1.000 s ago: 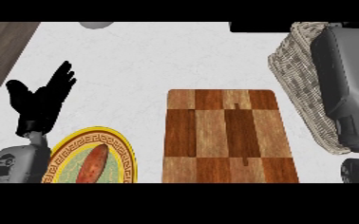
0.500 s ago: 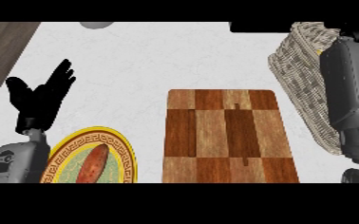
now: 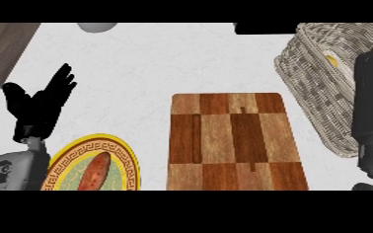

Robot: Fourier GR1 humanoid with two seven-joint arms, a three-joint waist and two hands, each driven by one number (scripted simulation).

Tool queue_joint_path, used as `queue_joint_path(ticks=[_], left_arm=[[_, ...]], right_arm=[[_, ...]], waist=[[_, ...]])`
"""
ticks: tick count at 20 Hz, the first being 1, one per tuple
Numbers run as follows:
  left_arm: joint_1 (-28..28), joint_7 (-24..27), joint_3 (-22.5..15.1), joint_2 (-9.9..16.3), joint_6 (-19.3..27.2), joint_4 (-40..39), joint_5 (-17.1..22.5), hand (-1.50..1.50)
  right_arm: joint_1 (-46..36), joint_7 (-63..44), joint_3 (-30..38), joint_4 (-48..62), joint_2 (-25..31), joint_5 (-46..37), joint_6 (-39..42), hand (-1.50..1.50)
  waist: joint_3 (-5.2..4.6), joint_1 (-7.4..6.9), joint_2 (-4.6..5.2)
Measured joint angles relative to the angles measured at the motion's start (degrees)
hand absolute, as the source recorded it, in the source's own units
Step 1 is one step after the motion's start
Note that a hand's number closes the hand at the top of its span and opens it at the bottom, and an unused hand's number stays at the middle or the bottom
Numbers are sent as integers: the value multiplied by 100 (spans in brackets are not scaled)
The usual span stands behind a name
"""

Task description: Pick the lemon from the cutting board and place it in the basket

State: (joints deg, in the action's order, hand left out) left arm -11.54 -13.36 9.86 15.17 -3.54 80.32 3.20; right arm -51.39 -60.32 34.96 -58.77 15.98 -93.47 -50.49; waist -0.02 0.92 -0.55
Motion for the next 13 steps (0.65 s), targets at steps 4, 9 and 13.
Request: queue_joint_path(ticks=[4, 9, 13], left_arm=[[76, 13, 60, 11, 55, -16, -19, 0], [194, -55, 127, 53, 60, 38, 6, 0], [267, 64, 155, 31, 55, -10, 10, 0]], right_arm=[[563, -17, 84, -1298, -459, 206, -57, -150], [1611, -64, -138, -3132, -1080, 774, 302, -150], [2743, -119, -592, -4467, -1407, 1309, 708, -150]], waist=[[-4, 131, -49], [-5, 251, -96], [-6, 276, -87]])
